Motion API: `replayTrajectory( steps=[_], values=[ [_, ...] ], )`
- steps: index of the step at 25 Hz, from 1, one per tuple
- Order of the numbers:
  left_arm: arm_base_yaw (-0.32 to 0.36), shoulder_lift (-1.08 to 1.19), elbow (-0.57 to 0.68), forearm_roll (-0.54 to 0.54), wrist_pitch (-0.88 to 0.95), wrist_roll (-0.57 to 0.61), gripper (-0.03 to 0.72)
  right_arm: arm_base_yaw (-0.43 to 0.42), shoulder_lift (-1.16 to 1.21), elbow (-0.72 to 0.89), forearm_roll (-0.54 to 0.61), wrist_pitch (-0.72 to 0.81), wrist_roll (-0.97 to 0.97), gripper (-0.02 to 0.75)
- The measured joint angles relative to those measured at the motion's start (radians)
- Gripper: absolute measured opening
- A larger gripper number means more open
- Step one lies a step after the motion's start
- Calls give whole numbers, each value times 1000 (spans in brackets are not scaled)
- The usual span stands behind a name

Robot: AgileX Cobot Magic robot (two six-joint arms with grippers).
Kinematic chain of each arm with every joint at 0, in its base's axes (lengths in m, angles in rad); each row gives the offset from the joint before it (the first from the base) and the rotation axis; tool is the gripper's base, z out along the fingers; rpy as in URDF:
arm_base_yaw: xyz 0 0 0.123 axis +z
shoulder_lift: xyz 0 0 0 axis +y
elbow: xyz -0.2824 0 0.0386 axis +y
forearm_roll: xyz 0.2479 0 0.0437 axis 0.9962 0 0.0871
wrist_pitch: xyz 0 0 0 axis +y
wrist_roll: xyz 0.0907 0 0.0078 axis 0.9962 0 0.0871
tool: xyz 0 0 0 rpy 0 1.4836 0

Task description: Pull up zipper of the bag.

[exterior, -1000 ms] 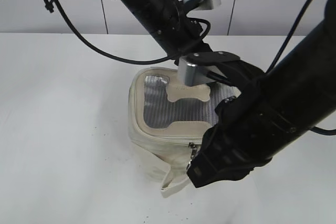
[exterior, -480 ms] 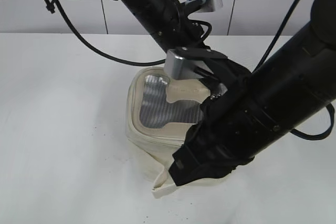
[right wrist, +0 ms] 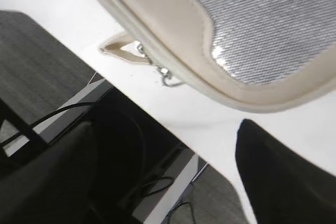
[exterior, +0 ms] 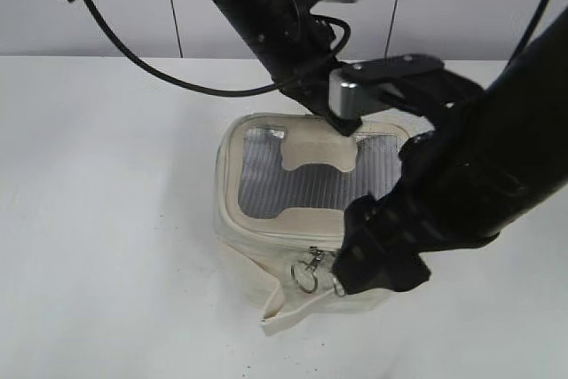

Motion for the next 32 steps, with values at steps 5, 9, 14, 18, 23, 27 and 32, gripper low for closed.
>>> replayTrajectory(
  steps=[5,9,14,18,23,27,32],
  values=[
    [17,-105,0,172,4,-128,320,-23,-103,-1,-240,20,154,646],
    [37,-185,0,258,16,-255,330,-72,-147,-1,-386,92,252,621],
    [52,-280,0,500,55,-445,330,-155,-200,-1,-426,173,288,591],
    [77,-359,10,669,63,-569,330,-199,-273,-1,-449,215,309,587],
    [120,-517,78,725,64,-609,330,-202,-392,-1,-454,276,323,587],
    [125,-682,209,711,63,-615,330,-202,-513,-1,-454,344,325,586],
    [125,-941,471,627,65,-632,330,-202,-709,8,-406,355,311,554]
  ],
)
